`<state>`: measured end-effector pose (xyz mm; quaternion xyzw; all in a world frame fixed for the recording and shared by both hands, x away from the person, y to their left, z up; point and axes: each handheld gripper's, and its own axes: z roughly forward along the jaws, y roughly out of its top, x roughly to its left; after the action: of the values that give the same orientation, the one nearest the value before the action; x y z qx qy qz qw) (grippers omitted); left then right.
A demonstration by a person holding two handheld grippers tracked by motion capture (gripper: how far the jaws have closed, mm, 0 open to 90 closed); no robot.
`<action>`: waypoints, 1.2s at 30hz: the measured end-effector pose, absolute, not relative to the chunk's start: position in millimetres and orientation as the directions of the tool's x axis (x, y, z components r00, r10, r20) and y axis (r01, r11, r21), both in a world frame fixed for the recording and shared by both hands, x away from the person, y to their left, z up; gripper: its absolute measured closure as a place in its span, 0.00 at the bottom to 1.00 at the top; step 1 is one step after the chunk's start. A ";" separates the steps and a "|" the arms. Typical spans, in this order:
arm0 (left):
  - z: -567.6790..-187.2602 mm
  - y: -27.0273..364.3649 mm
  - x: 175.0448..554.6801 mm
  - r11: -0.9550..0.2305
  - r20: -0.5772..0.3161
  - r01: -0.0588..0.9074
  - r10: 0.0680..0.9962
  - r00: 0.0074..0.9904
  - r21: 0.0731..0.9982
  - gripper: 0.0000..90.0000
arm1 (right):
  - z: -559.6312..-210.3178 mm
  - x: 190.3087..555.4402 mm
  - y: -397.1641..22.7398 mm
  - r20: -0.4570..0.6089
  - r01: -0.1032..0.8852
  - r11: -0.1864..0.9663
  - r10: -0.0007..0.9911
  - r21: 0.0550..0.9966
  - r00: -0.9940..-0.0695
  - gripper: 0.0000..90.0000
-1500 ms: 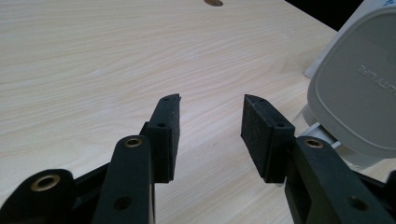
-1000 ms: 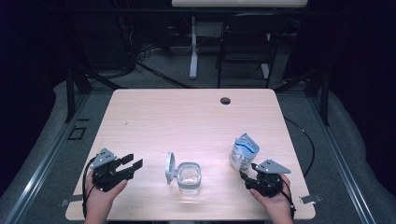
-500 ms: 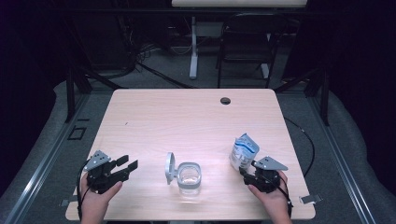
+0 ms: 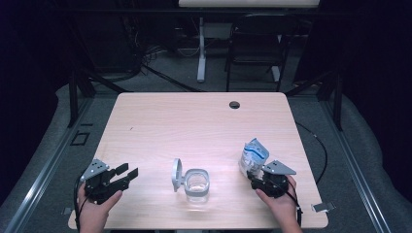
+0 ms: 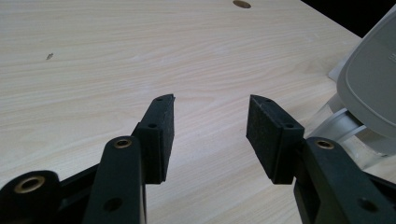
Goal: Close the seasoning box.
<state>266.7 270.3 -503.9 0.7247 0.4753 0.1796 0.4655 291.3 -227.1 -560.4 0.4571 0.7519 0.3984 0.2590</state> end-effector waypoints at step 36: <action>-508.4 274.9 267.8 -0.096 -0.196 0.534 0.864 0.464 0.840 0.60 | -575.2 304.9 -214.7 -0.080 0.446 0.297 0.893 0.844 -0.443 0.41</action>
<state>267.8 274.9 -508.4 0.7188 0.4862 0.1774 0.4642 304.9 -214.7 -575.2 0.4442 0.7535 0.3924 0.2846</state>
